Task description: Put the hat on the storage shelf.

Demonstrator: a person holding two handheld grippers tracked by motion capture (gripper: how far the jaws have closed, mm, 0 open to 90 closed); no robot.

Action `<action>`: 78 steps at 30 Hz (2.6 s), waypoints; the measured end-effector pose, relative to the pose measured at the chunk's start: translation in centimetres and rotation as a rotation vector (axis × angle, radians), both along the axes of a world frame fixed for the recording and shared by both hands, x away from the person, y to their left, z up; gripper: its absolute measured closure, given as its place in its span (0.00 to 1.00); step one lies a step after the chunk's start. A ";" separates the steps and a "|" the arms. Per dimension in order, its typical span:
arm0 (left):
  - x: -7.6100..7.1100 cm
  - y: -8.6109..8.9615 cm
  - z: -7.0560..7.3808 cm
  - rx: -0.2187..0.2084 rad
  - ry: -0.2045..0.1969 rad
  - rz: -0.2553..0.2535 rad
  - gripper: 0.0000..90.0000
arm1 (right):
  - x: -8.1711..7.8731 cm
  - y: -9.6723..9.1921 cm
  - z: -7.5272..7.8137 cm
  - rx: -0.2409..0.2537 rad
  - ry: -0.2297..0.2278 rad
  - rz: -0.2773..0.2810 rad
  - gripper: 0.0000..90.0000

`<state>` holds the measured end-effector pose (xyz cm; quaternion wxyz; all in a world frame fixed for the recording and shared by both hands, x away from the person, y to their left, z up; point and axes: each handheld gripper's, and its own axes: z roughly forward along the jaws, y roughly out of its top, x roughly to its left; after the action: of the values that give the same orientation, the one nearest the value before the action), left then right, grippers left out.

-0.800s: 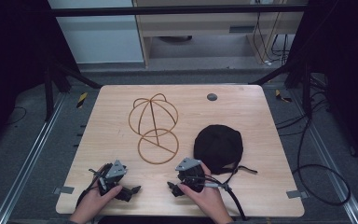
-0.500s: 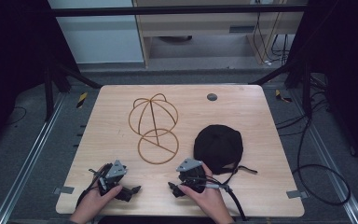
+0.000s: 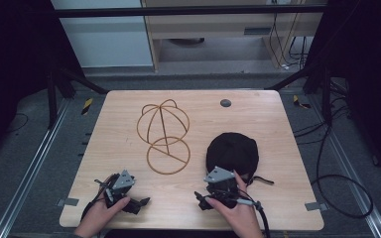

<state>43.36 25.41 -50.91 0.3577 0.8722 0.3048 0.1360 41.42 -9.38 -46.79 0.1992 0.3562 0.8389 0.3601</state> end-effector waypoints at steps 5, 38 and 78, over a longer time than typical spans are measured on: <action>0.0 0.0 0.0 0.000 0.000 0.000 0.00 | -0.4 -2.8 0.7 -0.007 -0.034 -0.071 0.08; -0.1 0.0 0.0 0.001 -0.001 0.004 0.00 | 4.4 -7.4 8.5 -0.155 0.126 -0.102 0.11; -0.2 -0.2 0.0 -0.003 -0.001 -0.004 0.00 | 15.3 -6.2 8.5 -0.233 0.429 -0.015 0.82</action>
<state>43.14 25.18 -50.92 0.3593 0.8722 0.3031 0.1352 56.73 -15.56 -38.29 0.0586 0.4054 0.8952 0.1756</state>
